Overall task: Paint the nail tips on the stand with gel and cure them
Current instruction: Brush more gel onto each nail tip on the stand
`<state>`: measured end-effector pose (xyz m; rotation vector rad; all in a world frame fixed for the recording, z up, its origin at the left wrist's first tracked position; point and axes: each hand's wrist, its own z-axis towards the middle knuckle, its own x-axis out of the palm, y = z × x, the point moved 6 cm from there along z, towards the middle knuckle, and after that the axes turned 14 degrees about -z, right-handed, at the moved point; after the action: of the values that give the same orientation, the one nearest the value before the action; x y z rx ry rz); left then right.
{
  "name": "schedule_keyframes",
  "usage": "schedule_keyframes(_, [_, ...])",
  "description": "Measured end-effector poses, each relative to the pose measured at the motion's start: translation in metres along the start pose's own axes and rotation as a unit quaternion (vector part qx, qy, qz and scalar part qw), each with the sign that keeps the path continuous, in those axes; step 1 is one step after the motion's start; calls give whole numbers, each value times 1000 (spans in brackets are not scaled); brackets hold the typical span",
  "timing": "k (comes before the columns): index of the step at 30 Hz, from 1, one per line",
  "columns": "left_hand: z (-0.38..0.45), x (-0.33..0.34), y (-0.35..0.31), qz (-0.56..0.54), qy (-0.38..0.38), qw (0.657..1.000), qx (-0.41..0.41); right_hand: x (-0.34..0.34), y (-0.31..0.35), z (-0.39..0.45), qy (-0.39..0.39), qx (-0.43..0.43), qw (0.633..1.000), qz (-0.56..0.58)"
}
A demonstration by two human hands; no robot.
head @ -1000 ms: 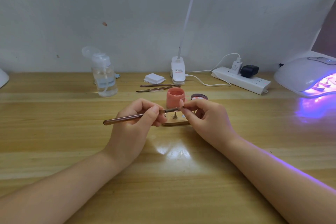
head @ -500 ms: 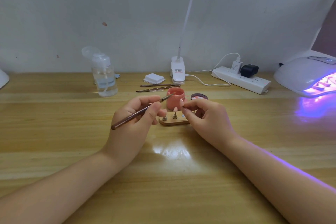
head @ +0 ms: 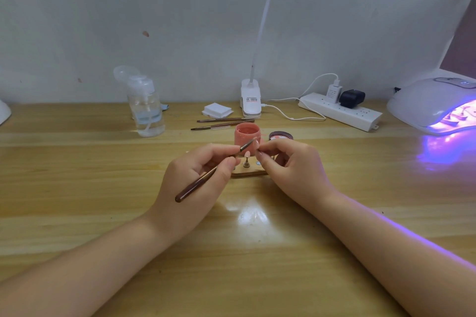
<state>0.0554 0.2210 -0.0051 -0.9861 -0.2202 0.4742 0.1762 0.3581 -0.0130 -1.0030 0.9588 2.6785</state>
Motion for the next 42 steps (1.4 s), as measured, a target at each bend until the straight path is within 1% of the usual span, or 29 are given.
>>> schedule_keyframes(4, [-2, -1, 1, -4, 14, 1000, 1, 0, 0, 0, 0, 5, 1000, 3])
schedule_keyframes(10, [-1, -6, 5, -38, -25, 999, -6, 0, 0, 0, -1, 6, 1000, 2])
schedule_keyframes(13, [0, -3, 8, -24, -16, 999, -26, 0, 0, 0, 1, 4, 1000, 1])
schedule_keyframes(16, [0, -5, 6, -21, -9, 1000, -15, 0, 0, 0, 0, 3, 1000, 3])
schedule_keyframes(19, [0, -7, 3, -25, -30, 999, 1, 1, 0, 0, -2, -2, 1000, -1])
schedule_keyframes(21, [1, -7, 3, -29, -40, 999, -6, 2, -1, 0, -4, -4, 1000, -1])
schedule_keyframes(24, [1, -4, 5, -31, -23, 999, -27, 2, -2, 0, -5, -3, 1000, -3])
schedule_keyframes(26, [0, -3, 4, -44, -13, 999, -21, 2, -2, 0, -4, 0, 1000, -7])
schedule_keyframes(31, [0, -8, 2, -37, -47, 998, -11, 0, -3, 1, -4, 26, 999, -26])
schedule_keyframes(36, [1, -9, 3, -34, -64, 997, -13, 5, -9, 3, 35, 66, 994, -78])
schedule_keyframes(40, [1, -9, 5, -49, -67, 996, -15, 9, -12, 3, 77, 83, 979, -171])
schedule_keyframes(42, [1, -10, 6, -51, -68, 996, -17, 10, -11, 2, 85, 81, 968, -221])
